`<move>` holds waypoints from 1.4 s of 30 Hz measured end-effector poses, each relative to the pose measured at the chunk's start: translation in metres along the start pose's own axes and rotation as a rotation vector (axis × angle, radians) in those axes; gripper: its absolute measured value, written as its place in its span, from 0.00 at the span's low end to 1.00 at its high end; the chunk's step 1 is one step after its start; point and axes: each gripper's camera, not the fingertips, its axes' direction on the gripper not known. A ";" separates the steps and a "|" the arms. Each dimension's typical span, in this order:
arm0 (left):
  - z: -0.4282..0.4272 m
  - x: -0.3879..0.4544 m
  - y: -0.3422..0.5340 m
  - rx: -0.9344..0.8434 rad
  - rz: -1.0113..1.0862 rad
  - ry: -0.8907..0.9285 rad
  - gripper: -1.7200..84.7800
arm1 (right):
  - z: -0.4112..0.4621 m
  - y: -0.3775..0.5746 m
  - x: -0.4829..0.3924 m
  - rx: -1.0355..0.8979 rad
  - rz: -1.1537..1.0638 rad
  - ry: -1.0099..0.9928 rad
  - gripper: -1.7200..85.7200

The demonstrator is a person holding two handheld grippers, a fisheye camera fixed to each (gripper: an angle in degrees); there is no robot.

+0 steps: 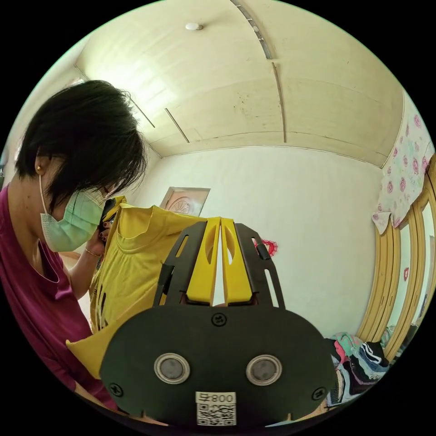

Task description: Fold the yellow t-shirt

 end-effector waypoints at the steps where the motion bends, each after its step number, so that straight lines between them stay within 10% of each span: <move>1: 0.000 -0.002 0.000 -0.007 0.003 -0.004 0.03 | 0.002 0.006 0.004 0.001 0.004 -0.006 0.02; 12: 0.016 -0.092 0.068 -0.095 -0.052 -0.098 0.03 | 0.117 0.098 0.058 -0.095 0.062 -0.044 0.02; 20: 0.065 -0.262 0.213 -0.309 -0.221 -0.249 0.03 | 0.352 0.252 0.138 -0.351 0.220 -0.100 0.02; 32: 0.112 -0.580 0.706 -0.904 -0.753 -0.499 0.05 | 0.768 0.732 0.215 -1.070 0.520 -0.166 0.03; 42: -0.010 -0.597 0.999 -1.180 -1.059 -0.465 0.11 | 0.789 1.005 0.168 -1.335 0.617 -0.327 0.08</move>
